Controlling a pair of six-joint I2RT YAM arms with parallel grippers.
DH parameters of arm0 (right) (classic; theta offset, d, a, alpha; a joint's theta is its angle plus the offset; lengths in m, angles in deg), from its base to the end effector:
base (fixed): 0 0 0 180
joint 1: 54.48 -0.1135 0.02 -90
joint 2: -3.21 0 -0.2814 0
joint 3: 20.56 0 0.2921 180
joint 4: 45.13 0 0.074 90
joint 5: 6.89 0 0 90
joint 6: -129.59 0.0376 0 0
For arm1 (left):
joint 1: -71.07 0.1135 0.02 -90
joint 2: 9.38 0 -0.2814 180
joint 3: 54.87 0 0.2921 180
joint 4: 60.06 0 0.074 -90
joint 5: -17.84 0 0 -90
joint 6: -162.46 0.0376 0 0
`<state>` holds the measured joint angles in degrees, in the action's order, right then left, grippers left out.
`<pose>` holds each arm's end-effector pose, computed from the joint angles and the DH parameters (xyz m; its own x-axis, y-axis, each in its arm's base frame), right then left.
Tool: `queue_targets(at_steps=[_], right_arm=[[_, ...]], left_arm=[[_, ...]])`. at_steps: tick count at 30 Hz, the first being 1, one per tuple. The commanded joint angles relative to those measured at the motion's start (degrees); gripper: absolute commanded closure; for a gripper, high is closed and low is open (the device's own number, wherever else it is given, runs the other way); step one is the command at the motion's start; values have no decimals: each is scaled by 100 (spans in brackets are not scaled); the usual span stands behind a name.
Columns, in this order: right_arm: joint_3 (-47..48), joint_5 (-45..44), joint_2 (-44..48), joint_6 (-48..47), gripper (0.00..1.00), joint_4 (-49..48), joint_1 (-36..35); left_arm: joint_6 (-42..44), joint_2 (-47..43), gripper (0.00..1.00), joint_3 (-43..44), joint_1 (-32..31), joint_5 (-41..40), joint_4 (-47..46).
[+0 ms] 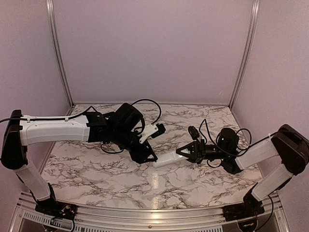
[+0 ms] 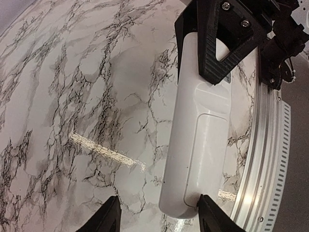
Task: Load the batteries into the remote control
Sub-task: Load the battery cover onto the remote control without the battery cover.
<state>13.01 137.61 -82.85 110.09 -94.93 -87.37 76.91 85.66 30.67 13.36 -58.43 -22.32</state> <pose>0.2137 0.1746 0.1580 -0.9541 0.0349 -0.2974 -0.2961 0.0394 0.9544 0.2103 -0.3495 0.2645 -0.3206 0.6485 -0.6904 0.9350 0.3334 -0.1211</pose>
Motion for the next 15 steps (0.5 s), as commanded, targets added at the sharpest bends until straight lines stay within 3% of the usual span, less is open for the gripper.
queue_targets(at_steps=[1,15], right_arm=[[159,206,61,112,100,-623,-78],[123,125,58,-90,100,-331,-82]], left_arm=[[181,315,43,40,-21,-615,469],[65,-151,39,-91,56,-649,417]])
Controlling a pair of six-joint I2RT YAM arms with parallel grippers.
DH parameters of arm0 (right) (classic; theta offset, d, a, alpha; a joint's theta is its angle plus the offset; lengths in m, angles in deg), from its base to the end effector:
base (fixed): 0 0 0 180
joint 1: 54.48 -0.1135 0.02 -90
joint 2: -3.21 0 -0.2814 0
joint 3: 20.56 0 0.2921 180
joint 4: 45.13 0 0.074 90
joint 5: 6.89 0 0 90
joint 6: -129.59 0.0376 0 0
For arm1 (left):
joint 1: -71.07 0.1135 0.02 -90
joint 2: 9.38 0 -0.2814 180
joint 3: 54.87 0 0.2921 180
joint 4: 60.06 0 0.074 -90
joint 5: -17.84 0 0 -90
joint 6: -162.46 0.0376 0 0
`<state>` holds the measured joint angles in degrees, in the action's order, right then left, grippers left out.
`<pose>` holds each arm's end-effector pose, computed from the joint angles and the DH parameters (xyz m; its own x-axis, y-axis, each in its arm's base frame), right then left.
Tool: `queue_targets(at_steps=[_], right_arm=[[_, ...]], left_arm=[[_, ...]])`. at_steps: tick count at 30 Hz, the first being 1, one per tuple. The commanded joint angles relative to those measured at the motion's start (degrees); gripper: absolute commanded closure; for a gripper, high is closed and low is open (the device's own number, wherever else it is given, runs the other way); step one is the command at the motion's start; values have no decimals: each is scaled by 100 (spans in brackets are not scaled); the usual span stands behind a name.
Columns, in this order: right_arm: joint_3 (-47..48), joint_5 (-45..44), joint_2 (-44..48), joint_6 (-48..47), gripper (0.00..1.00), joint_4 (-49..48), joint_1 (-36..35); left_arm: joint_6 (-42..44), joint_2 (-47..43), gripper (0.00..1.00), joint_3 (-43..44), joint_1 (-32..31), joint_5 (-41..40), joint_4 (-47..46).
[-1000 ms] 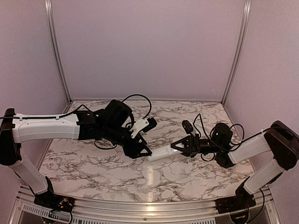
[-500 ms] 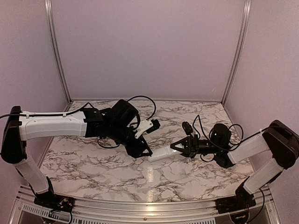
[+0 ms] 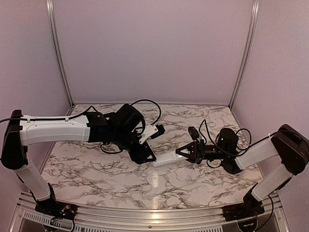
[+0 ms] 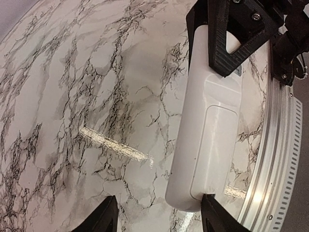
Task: Load the batteries into the remote control
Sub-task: Load the battery cover onto the remote control without the battery cover.
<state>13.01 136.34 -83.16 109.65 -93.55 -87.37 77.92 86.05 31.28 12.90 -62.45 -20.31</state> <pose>0.2146 0.1746 0.1543 -0.9579 0.0507 -0.2825 -0.2793 0.0625 0.9582 0.2096 -0.3498 0.2627 -0.3112 0.6791 -0.6648 0.9296 0.3629 -0.0644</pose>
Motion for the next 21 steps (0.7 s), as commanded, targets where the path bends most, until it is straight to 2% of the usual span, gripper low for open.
queue_targets(at_steps=[1,6,11,18,21], right_arm=[[123,243,87,-64,100,-446,-77],[139,201,138,-197,100,-256,-78],[164,143,178,-230,100,-206,-73],[217,119,238,-177,100,-269,-76],[236,129,263,-172,100,-265,-78]], left_arm=[[-76,-261,38,-175,116,-191,154],[-285,-686,36,-425,231,52,-213],[-915,-1064,36,-833,341,538,-846],[-1814,-1059,35,-1176,333,912,-1345],[-2214,-992,30,-1337,333,1025,-1542]])
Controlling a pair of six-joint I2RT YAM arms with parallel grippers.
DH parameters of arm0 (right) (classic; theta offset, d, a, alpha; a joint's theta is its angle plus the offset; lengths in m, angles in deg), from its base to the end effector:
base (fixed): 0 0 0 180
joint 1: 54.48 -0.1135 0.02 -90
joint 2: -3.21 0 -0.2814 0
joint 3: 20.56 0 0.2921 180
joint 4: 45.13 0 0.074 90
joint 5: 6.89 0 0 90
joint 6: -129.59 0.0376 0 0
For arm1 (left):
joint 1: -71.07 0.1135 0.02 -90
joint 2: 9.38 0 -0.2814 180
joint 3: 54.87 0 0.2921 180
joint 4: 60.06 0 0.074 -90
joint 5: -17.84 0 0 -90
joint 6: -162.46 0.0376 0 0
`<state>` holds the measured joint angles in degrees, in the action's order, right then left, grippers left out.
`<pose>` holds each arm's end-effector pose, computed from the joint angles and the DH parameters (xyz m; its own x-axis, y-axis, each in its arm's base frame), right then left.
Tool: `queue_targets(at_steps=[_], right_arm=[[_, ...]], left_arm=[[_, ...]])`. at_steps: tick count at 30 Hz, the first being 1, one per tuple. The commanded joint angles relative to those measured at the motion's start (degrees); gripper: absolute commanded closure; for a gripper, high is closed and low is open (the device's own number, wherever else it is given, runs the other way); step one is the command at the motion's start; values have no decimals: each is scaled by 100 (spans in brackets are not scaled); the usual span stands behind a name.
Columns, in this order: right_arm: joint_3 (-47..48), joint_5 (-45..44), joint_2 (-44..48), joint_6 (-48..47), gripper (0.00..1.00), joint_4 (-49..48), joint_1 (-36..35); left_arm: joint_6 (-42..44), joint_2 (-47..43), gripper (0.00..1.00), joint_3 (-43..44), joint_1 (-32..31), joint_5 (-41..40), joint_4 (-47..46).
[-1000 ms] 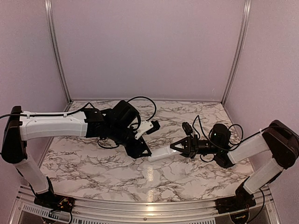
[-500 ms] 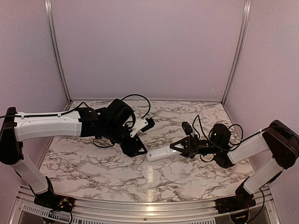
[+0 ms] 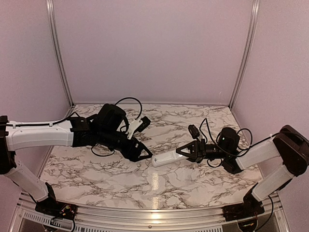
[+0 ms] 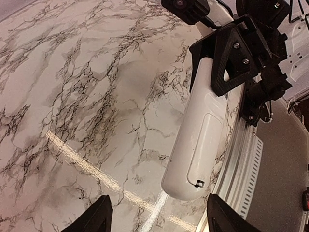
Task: Load the batteries into the remote control
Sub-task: Load the battery cover onto the remote control without the battery cover.
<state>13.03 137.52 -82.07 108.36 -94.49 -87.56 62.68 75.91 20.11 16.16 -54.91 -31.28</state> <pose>0.2127 0.1750 0.1608 -0.9431 0.0331 -0.3310 -0.3298 0.0367 0.9433 0.2033 -0.3088 0.2724 -0.5124 0.4472 -0.7331 0.8389 0.4431 -0.3161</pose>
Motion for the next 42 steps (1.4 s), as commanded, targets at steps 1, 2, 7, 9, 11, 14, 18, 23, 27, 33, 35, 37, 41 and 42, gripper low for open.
queue_targets(at_steps=[1,2,7,9,11,14,18,23,27,33,35,37,41,42], right_arm=[[234,11,152,-40,100,-172,-58],[235,13,156,-32,100,-180,-54],[243,-7,152,-27,100,-194,-59],[242,-3,152,-22,100,-196,-49],[235,-4,152,-27,100,-207,-58],[226,-3,147,-21,100,-224,-53],[220,-7,151,-5,100,-240,-49],[202,-8,146,21,100,-284,-50],[199,-1,132,53,100,-336,-49],[191,23,108,126,100,-434,-41],[185,28,114,140,100,-455,-41],[177,34,104,172,100,-501,-25],[109,77,36,436,100,-889,27],[92,82,24,494,100,-979,34]], left_arm=[[-763,61,29,-230,7,316,-460],[-840,85,28,-249,7,341,-490],[-1329,141,27,-407,7,479,-964],[-1512,189,29,-445,7,634,-1213],[-1649,221,31,-478,7,691,-1361],[-1746,280,34,-470,3,707,-1429],[-1759,378,37,-457,7,744,-1420],[-1740,439,38,-442,7,744,-1381],[-1722,514,42,-427,7,721,-1327],[-1614,601,48,-300,7,546,-1055],[-1542,607,49,-277,7,512,-947],[-1479,602,49,-258,7,441,-860],[-1328,573,50,-240,7,327,-691],[-1285,563,50,-240,7,303,-652]])
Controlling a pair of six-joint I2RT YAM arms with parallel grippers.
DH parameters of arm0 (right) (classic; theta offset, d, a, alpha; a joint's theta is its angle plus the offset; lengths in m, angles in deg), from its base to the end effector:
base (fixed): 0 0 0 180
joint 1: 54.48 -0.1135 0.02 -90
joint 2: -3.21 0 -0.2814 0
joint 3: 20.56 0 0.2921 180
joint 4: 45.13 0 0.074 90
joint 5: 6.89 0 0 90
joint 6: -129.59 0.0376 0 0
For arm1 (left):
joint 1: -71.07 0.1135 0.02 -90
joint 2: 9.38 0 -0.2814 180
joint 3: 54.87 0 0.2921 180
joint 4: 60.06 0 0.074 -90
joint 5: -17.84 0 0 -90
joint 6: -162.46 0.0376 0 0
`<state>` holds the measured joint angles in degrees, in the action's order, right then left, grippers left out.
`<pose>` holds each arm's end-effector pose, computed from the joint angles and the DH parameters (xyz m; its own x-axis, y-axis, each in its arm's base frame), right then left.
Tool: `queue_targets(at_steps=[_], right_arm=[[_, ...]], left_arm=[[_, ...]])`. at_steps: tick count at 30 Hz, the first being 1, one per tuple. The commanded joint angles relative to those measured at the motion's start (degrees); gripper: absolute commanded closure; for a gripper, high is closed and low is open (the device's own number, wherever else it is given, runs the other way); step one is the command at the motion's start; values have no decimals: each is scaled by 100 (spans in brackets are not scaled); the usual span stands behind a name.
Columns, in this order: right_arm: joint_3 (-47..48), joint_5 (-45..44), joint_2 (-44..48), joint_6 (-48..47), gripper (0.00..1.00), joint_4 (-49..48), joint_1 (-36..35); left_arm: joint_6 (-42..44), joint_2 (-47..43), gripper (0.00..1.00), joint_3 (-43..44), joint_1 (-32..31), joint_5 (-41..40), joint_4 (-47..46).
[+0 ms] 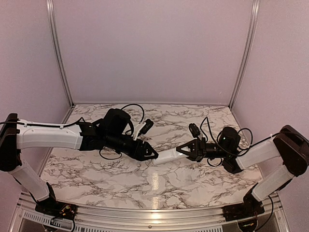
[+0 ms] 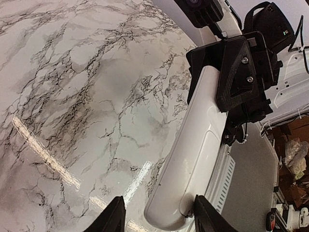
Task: Load the batteries into the remote control
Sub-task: Load the battery cover onto the remote control without the battery cover.
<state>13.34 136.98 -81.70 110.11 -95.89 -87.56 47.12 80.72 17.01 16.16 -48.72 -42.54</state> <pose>0.2138 0.1755 0.1663 -0.9426 0.0494 -0.3302 -0.3296 0.0200 0.9439 0.2097 -0.3245 0.2402 -0.7042 0.3193 -0.6341 0.7025 0.4425 -0.5574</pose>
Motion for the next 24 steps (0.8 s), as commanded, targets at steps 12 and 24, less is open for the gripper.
queue_targets(at_steps=[12,24], right_arm=[[26,151,7,442,100,-1025,69],[19,103,318,102,100,-596,161]], left_arm=[[694,35,50,140,7,-648,922],[556,8,50,64,16,-554,896]])
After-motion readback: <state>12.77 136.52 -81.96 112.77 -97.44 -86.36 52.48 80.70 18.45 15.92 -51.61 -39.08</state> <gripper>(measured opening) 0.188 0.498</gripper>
